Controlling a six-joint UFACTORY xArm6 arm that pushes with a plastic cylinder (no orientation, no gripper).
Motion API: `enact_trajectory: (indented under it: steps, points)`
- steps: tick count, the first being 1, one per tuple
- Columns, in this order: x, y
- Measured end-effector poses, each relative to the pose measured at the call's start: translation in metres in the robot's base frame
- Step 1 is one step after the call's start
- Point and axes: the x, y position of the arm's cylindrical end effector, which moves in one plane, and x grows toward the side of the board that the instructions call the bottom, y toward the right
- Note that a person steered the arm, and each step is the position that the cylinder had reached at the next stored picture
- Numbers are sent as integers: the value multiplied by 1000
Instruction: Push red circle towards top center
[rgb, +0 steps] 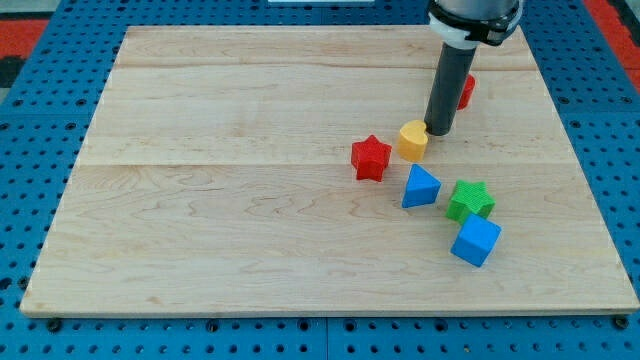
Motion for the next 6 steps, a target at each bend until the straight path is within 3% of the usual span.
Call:
enact_trajectory:
  steps: [1, 3, 4, 6]
  points:
    - [-11, 0]
    - [-14, 111]
    - [-58, 94]
    - [-65, -76]
